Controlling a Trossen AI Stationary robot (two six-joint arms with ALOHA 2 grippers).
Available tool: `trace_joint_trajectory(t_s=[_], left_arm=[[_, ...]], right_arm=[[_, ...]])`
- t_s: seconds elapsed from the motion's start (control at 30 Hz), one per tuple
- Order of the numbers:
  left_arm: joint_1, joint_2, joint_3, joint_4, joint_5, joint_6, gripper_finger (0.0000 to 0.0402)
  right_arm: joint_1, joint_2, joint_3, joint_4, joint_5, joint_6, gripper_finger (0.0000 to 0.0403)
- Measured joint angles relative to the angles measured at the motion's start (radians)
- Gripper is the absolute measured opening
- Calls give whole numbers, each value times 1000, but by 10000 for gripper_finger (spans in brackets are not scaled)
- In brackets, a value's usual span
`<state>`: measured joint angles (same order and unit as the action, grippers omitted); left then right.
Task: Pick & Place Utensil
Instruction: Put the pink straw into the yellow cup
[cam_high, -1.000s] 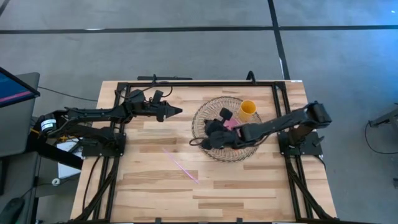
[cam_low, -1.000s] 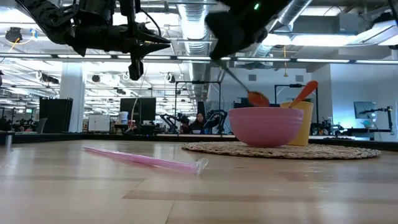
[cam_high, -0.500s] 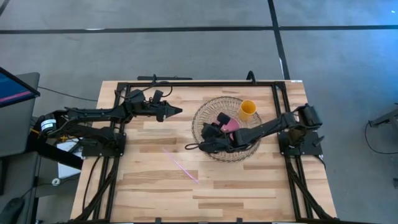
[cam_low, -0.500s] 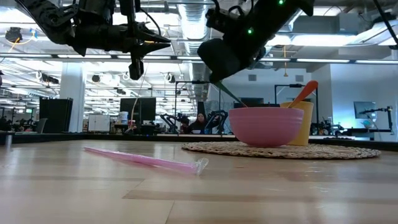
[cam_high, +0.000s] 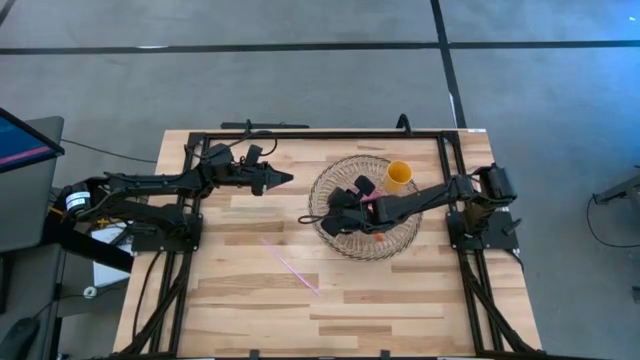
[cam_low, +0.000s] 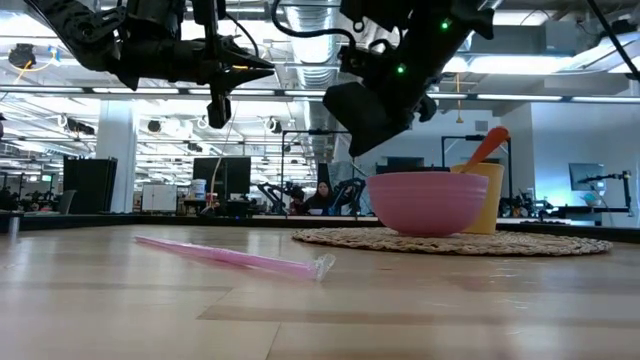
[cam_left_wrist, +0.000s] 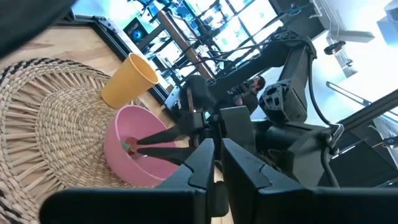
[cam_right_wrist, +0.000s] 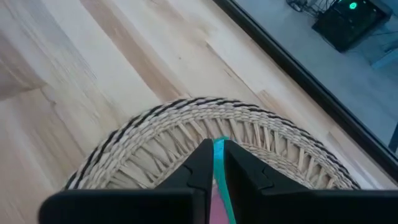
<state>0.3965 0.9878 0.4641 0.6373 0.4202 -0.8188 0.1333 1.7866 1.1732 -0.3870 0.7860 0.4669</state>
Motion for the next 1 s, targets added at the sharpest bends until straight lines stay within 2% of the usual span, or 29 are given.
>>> trace_joint_trajectory(t_s=[0.2,0.43,0.73,0.8,1.0], left_arm=[[0,0,0,0,0,0,30],[0,0,0,0,0,0,30],[0,0,0,11,0,11,30],[0,0,0,12,3,21,30],[0,0,0,15,99,225,30]], right_arm=[[5,0,0,1,-17,-63,34],[22,0,3,2,-29,-145,64],[59,-1,115,-27,-38,-287,80],[65,-2,144,-36,-89,-294,80],[65,-2,163,8,-388,-293,80]])
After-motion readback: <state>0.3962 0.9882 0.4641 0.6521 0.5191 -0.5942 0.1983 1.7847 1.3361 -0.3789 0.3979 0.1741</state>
